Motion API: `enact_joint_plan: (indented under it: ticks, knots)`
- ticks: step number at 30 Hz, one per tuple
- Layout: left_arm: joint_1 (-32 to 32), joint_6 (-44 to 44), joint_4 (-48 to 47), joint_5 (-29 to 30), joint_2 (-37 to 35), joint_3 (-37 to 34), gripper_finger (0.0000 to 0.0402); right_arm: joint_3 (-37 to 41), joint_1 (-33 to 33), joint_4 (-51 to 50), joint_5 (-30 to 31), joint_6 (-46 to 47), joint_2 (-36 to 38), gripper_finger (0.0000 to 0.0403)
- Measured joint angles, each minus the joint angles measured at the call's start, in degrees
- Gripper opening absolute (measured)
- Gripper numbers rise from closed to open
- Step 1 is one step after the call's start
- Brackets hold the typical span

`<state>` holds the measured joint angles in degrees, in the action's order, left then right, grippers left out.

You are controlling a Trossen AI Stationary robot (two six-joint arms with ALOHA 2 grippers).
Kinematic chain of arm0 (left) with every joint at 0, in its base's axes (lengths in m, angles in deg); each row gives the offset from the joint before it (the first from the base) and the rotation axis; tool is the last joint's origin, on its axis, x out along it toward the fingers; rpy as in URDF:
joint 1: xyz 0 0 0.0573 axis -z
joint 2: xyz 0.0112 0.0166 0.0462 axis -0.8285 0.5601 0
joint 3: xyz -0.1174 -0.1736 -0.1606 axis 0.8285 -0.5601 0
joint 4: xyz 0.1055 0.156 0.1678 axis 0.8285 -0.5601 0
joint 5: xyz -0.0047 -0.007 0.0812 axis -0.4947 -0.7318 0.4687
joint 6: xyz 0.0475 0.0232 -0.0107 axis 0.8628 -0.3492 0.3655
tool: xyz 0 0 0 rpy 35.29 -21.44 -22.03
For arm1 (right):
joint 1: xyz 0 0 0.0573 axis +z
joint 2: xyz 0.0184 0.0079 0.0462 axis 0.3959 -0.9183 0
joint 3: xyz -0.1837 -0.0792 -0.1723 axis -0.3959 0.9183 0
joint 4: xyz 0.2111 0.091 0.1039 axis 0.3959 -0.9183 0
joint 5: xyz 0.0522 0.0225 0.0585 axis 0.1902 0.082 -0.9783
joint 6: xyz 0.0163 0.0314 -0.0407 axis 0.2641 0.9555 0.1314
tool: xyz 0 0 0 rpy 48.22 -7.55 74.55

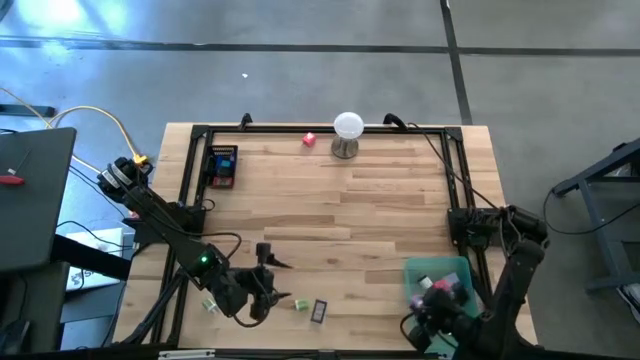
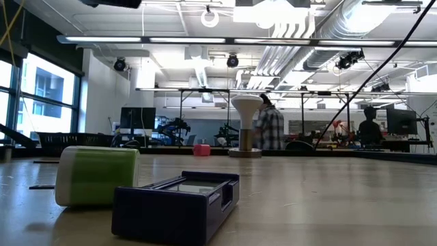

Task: Pick & Place Office items
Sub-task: Put the blue charger adapter into the green bin

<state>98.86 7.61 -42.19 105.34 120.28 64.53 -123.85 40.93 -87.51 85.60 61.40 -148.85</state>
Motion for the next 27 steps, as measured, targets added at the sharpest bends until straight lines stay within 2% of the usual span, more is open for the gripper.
enact_joint_plan:
  ticks: [4,9,13,19,23,27]
  knots:
    - [0.05,-1.25,-0.92,-8.53,0.00,0.00,0.0305,0.00,0.44,-3.75,-12.95,6.82,-0.04,0.0125]
    - [0.15,-1.25,-0.98,-20.12,0.00,0.00,0.0305,1.61,-0.12,0.30,-14.34,7.29,-0.09,0.0124]
    - [0.15,-1.24,-0.99,-27.63,0.00,0.00,0.0305,5.21,-1.36,4.07,-21.00,7.50,-0.15,0.0122]
    - [0.22,-1.53,-0.95,-30.62,0.00,0.00,0.0305,10.46,-3.08,12.05,-23.28,4.34,-0.15,0.0122]
    - [0.22,-4.61,-0.94,-31.53,0.00,0.00,0.0305,12.94,-5.02,15.06,-28.14,0.50,-0.15,0.0122]
    - [0.24,-5.21,-0.83,-31.51,0.27,0.00,0.0305,14.29,-6.56,15.99,-29.12,-2.35,-0.15,0.0132]
